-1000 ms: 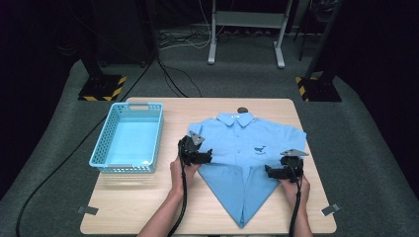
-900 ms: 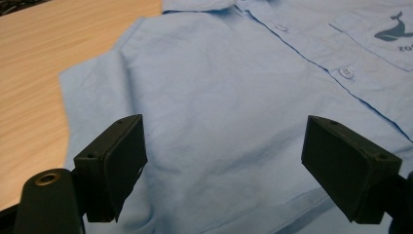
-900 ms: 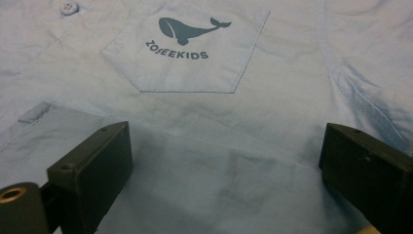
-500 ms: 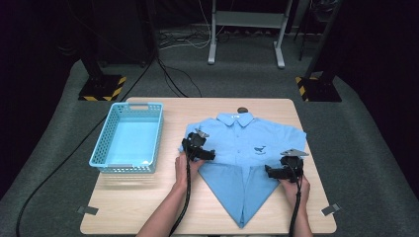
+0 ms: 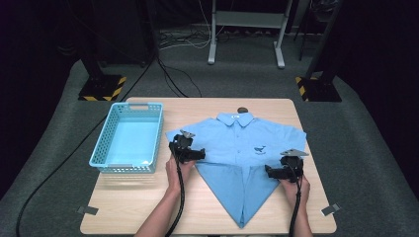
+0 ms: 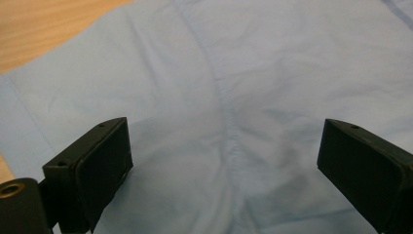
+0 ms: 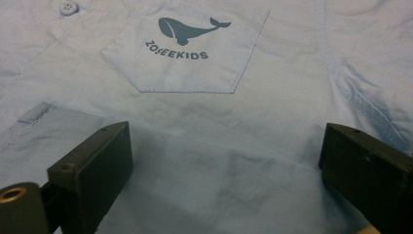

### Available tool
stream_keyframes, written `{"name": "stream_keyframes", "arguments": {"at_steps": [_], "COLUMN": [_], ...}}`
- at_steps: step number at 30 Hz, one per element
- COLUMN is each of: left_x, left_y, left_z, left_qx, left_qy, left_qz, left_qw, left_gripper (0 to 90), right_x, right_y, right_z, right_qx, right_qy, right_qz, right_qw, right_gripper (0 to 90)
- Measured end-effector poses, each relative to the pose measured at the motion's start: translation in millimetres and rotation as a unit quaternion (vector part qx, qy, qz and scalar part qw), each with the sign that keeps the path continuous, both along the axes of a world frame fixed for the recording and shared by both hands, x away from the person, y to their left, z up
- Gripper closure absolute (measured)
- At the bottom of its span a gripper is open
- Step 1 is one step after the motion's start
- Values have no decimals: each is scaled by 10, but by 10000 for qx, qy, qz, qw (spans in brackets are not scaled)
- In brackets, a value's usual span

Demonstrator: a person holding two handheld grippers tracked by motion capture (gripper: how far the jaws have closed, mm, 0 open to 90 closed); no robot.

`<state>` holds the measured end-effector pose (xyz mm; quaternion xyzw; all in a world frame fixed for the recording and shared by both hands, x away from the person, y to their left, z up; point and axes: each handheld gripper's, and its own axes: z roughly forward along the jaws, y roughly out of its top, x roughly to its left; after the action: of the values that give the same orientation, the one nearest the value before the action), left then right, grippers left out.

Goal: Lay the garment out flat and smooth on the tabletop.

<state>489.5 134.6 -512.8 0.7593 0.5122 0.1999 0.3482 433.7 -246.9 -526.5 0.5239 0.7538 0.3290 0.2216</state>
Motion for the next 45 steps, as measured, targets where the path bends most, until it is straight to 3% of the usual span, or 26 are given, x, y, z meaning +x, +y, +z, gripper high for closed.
{"name": "stream_keyframes", "arguments": {"at_steps": [5,10,13,16,20,22,34,45], "left_x": [-197,-409,-524,-583,-592,-609,-609,-598], "left_y": [-82,-164,-187,-189,-200,-186,-179,-179], "left_z": [79,17,-54,-87,-126,-154,-156,-156], "left_qx": [-242,-119,129,175,362,267,267,254], "left_qy": [-89,-2,-21,-5,117,32,25,23], "left_qz": [-371,-775,-893,-909,-949,-938,-993,-1042], "left_qw": [9990,9969,9959,9957,9948,9952,9947,9942], "left_gripper": [4,0,0,0,0,0,0,0], "right_x": [1,0,1,1,2,2,-19,-50], "right_y": [-1,0,-1,-1,-3,-3,-16,8], "right_z": [0,0,0,0,0,0,1,7], "right_qx": [-11,-12,-12,-13,-4,1,80,-60], "right_qy": [-6,-3,-5,-7,2,2,16,-35], "right_qz": [9,5,8,9,2,-6,-50,-169], "right_qw": [10000,10000,10000,10000,10000,10000,10000,9998], "right_gripper": [49,49,48,49,47,47,34,10]}}
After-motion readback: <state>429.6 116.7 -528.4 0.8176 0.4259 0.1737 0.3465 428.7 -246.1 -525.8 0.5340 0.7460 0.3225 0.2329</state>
